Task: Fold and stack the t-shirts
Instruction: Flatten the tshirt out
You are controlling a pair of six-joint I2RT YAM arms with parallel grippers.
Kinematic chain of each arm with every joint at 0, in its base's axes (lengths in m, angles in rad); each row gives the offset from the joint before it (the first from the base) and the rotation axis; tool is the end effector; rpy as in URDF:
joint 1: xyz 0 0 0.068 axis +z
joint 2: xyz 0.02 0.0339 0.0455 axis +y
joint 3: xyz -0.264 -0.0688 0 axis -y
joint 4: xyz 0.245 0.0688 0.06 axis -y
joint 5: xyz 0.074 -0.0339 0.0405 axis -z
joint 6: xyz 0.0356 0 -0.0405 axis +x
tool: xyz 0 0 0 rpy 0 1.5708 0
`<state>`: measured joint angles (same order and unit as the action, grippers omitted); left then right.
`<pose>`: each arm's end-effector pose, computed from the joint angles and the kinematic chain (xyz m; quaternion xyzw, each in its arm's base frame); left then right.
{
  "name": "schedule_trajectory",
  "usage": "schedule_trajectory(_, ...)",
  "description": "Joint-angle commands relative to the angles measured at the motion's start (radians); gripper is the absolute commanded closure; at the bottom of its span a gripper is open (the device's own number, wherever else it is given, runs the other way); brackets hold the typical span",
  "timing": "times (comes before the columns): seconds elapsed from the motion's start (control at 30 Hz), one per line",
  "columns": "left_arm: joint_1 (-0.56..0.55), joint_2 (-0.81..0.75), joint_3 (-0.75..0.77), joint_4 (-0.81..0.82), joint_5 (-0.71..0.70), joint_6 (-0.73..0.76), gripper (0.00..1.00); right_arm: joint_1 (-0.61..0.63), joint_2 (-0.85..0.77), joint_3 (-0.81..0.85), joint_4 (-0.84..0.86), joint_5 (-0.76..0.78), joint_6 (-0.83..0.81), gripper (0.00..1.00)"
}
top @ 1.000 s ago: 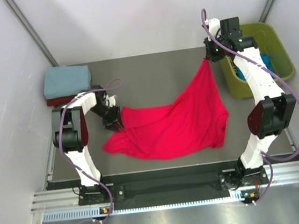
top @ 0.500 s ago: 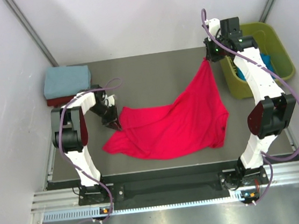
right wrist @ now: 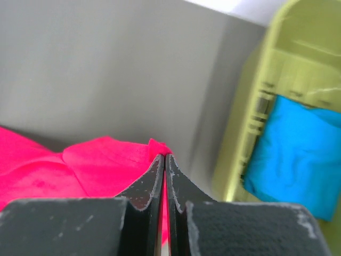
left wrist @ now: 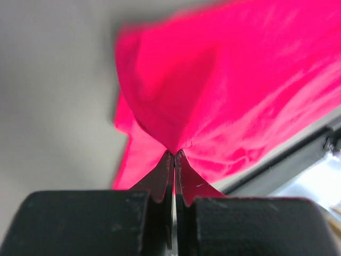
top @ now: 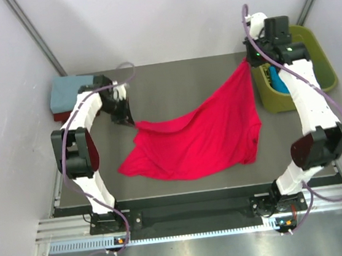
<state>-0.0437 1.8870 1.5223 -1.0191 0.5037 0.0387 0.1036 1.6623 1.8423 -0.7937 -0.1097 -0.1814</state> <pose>0.3708 -0.0334 0.2297 0.0630 0.9624 -0.2483 0.0898 0.3615 0.0415 0.4163 -0.1509 0.8738 0.0307 0.4613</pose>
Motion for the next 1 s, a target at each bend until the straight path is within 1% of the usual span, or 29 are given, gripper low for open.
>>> schedule_trajectory(0.0, 0.005, -0.127, 0.206, -0.061, 0.052, 0.125, 1.0, -0.041, -0.183, -0.014, 0.048, 0.059, 0.016, 1.0)
schedule_trajectory(0.07, 0.005, -0.152, 0.283, -0.087, 0.05, 0.173, 1.0, -0.074, -0.263, -0.052, 0.065, 0.074, 0.029, 1.0)
schedule_trajectory(0.13, 0.004, -0.19, 0.309, -0.09, 0.039, 0.187, 1.0, -0.096, -0.314, -0.09, 0.068, 0.068, 0.056, 1.0)
schedule_trajectory(0.17, 0.005, -0.209, 0.317, -0.088, 0.039, 0.197, 1.0, -0.138, -0.359, -0.103, 0.065, 0.061, 0.06, 1.0)
schedule_trajectory(0.3, 0.005, -0.331, 0.283, -0.05, 0.081, 0.205, 1.0, -0.159, -0.464, -0.163, 0.042, 0.015, 0.063, 1.0)
schedule_trajectory(0.33, 0.005, -0.392, 0.268, -0.033, 0.09, 0.207, 1.0, -0.159, -0.484, -0.17, 0.036, -0.01, 0.068, 1.0)
schedule_trajectory(0.4, 0.005, -0.455, 0.231, -0.001, 0.122, 0.217, 1.0, -0.159, -0.539, -0.166, 0.028, -0.041, 0.076, 1.0)
schedule_trajectory(0.43, 0.004, -0.512, 0.225, 0.007, 0.131, 0.222, 1.0, -0.159, -0.558, -0.16, 0.018, -0.062, 0.077, 1.0)
schedule_trajectory(0.5, 0.005, -0.564, 0.233, 0.02, 0.156, 0.227, 1.0, -0.159, -0.617, -0.153, 0.008, -0.067, 0.083, 1.0)
schedule_trajectory(0.6, 0.005, -0.687, 0.248, 0.053, 0.167, 0.222, 1.0, -0.159, -0.72, -0.158, 0.007, -0.084, 0.08, 1.0)
schedule_trajectory(0.7, 0.005, -0.781, 0.263, 0.063, 0.136, 0.202, 1.0, -0.159, -0.881, -0.186, 0.002, -0.123, 0.077, 1.0)
schedule_trajectory(0.77, 0.005, -0.831, 0.271, 0.066, 0.127, 0.191, 1.0, -0.159, -0.944, -0.19, -0.016, -0.137, 0.069, 1.0)
schedule_trajectory(0.8, 0.005, -0.889, 0.272, 0.077, 0.116, 0.182, 1.0, -0.159, -0.975, -0.19, -0.035, -0.139, 0.066, 1.0)
schedule_trajectory(0.83, 0.005, -0.923, 0.266, 0.106, 0.11, 0.164, 1.0, -0.159, -1.033, -0.187, -0.039, -0.136, 0.065, 1.0)
schedule_trajectory(0.87, 0.005, -0.954, 0.262, 0.126, 0.101, 0.155, 1.0, -0.16, -1.061, -0.181, -0.042, -0.131, 0.059, 1.0)
schedule_trajectory(0.9, 0.005, -1.017, 0.257, 0.146, 0.087, 0.147, 1.0, -0.159, -1.081, -0.172, -0.044, -0.122, 0.06, 1.0)
schedule_trajectory(0.97, 0.005, -1.072, 0.249, 0.213, 0.013, 0.132, 1.0, -0.159, -1.119, -0.118, -0.05, -0.068, 0.063, 1.0)
